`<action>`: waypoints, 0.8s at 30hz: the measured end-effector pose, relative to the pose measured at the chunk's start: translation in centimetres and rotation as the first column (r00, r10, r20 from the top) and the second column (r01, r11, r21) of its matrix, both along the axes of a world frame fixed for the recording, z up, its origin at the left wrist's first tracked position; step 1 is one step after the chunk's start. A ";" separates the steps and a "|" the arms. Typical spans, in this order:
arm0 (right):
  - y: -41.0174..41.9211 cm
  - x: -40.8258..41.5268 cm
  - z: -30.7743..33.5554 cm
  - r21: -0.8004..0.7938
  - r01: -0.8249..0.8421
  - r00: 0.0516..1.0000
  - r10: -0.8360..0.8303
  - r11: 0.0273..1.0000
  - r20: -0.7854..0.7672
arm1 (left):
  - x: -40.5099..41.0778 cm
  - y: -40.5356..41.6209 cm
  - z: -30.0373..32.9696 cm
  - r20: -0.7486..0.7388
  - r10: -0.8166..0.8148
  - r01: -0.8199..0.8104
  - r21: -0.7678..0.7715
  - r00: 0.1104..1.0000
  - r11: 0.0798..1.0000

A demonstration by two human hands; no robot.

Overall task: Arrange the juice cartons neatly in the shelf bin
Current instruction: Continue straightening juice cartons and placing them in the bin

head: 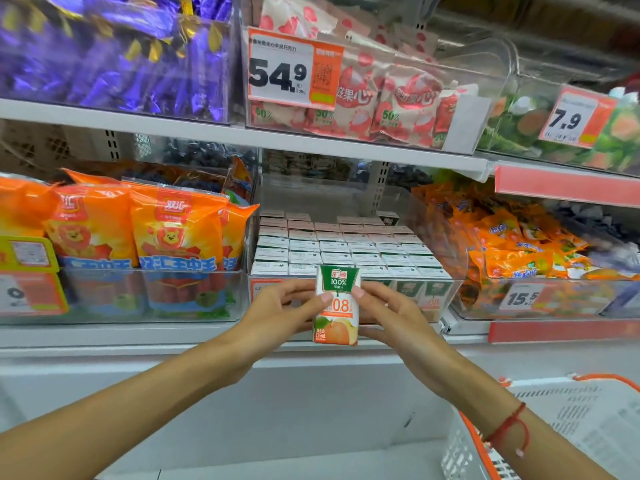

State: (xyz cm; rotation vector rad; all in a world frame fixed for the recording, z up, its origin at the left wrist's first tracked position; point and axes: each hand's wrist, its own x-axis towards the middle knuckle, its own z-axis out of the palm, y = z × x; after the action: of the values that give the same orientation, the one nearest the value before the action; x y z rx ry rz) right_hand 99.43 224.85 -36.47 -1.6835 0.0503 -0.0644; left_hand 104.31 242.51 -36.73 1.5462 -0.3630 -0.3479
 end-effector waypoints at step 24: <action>-0.7 -0.4 -0.1 -0.243 0.047 0.991 -0.014 0.969 0.134 | 1.2 0.1 0.2 0.056 -0.040 0.032 0.151 0.998 0.988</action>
State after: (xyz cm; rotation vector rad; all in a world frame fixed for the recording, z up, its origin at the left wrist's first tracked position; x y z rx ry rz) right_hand 99.06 224.16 -36.59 -1.9232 -0.0319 -0.2118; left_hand 105.51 242.62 -36.56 1.7020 -0.4189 -0.3653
